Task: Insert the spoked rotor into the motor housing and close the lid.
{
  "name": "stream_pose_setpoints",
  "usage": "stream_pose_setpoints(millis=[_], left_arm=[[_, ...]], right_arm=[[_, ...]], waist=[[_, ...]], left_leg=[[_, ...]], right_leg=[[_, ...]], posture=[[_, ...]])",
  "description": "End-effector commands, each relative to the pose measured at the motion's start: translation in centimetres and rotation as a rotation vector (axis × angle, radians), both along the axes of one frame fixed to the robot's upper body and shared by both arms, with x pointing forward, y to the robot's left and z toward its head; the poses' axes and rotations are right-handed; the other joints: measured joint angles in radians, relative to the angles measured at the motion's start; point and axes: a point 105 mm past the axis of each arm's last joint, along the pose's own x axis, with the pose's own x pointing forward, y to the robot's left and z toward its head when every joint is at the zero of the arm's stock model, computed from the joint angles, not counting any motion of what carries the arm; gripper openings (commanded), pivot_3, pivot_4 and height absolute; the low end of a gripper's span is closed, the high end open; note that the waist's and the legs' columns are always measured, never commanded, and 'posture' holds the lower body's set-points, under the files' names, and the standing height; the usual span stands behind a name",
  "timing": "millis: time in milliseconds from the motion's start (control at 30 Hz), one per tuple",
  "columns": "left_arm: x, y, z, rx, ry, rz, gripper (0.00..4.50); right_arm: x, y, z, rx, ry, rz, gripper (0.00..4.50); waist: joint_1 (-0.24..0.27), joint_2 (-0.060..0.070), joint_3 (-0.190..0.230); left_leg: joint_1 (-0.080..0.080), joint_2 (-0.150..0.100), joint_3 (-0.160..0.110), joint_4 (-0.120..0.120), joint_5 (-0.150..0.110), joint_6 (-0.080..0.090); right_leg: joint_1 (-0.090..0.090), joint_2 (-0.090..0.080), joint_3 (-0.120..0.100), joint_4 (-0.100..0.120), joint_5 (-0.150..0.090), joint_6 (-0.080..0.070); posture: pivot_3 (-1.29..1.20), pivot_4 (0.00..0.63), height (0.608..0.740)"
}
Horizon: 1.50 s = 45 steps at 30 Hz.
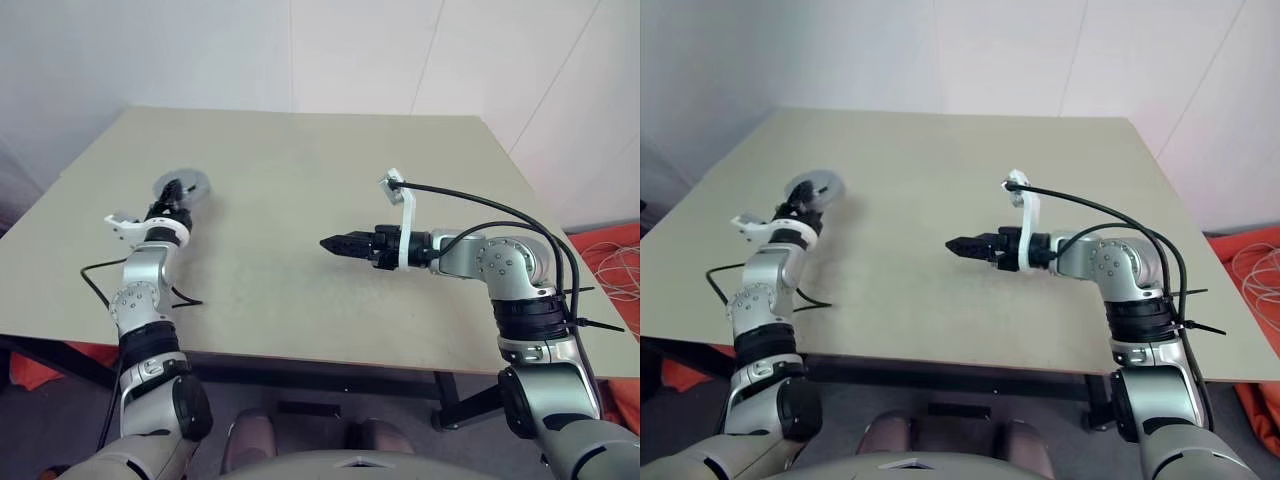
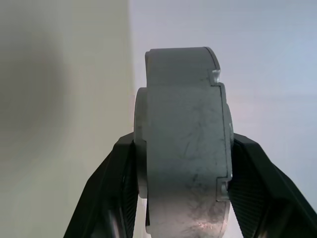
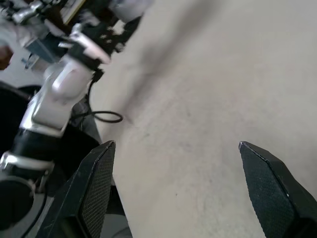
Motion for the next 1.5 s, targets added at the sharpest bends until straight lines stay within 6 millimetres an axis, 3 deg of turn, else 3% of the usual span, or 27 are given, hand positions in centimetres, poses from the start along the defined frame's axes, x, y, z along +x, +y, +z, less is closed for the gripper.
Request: stream_pose_setpoints(millis=[33, 133, 200, 467, 767, 900, 1133, 1500], left_arm=[[0.3, 1.8, 0.7, 0.003, 0.013, 0.099, 2.08], [0.0, 2.7, -1.4, 0.008, 0.116, 0.158, 2.08], [0.0, 2.2, -2.2, 0.024, 0.152, 0.136, 2.08], [0.8, 0.4, -0.4, 0.104, 0.057, 0.046, 2.08], [0.7, 0.0, -1.6, 0.012, 0.144, 0.058, 2.08], [0.4, -0.3, -1.7, -0.002, 0.158, 0.058, 2.08], [0.1, -0.9, -2.0, -0.004, 0.200, 0.041, 4.45], [-1.4, -2.0, -2.5, -0.052, 0.250, 0.030, 4.48]], right_arm=[[-0.2, 0.1, 1.8, 0.005, -0.090, 0.038, 4.50], [-0.2, -0.1, 1.9, 0.006, -0.096, 0.037, 4.50], [-0.3, -0.1, 1.9, 0.010, -0.098, 0.040, 4.50], [-0.4, 0.0, 1.8, 0.013, -0.097, 0.047, 4.50], [-0.8, -0.2, 1.0, -0.038, -0.146, 0.061, 4.50], [-1.0, -0.3, 0.7, -0.079, -0.274, 0.082, 4.50], [-1.8, -0.1, -1.4, -0.202, -0.484, 0.182, 4.50], [-2.0, -0.2, -1.9, -0.232, -0.538, 0.218, 4.50]], waist=[[0.003, -0.002, 0.001], [0.004, -0.006, 0.002], [0.006, -0.007, 0.003], [0.010, -0.008, 0.004], [0.010, -0.008, 0.004], [0.011, -0.009, 0.004], [0.010, -0.009, 0.004], [0.002, -0.009, 0.004]], left_leg=[[-0.001, -0.001, -0.001, 0.000, 0.000, 0.000], [-0.003, -0.002, -0.004, 0.001, 0.000, 0.000], [-0.003, -0.002, -0.006, 0.002, 0.000, 0.000], [-0.003, 0.001, -0.013, 0.008, 0.000, 0.000], [-0.002, 0.001, -0.013, 0.011, 0.000, 0.000], [-0.003, 0.002, -0.014, 0.011, 0.000, 0.000], [-0.003, 0.003, -0.015, 0.013, 0.000, 0.000], [-0.002, 0.003, -0.015, 0.015, -0.001, 0.001]], right_leg=[[0.000, 0.000, -0.001, 0.000, 0.002, -0.003], [0.000, 0.000, -0.003, -0.001, 0.003, -0.004], [0.000, -0.001, -0.004, 0.000, 0.003, -0.004], [0.008, -0.001, -0.011, 0.000, 0.002, -0.005], [0.010, -0.001, -0.012, 0.001, 0.002, -0.008], [0.010, -0.002, -0.014, 0.000, 0.003, -0.007], [0.011, -0.002, -0.016, 0.001, -0.002, -0.005], [0.012, -0.002, -0.016, 0.001, 0.000, -0.008]], posture=[[0.00, 0.000, 0.740], [0.00, 0.000, 0.740], [0.00, 0.000, 0.740], [0.00, 0.000, 0.740], [0.00, 0.000, 0.740], [0.00, 0.000, 0.740], [0.00, 0.000, 0.740], [0.00, 0.000, 0.740]])
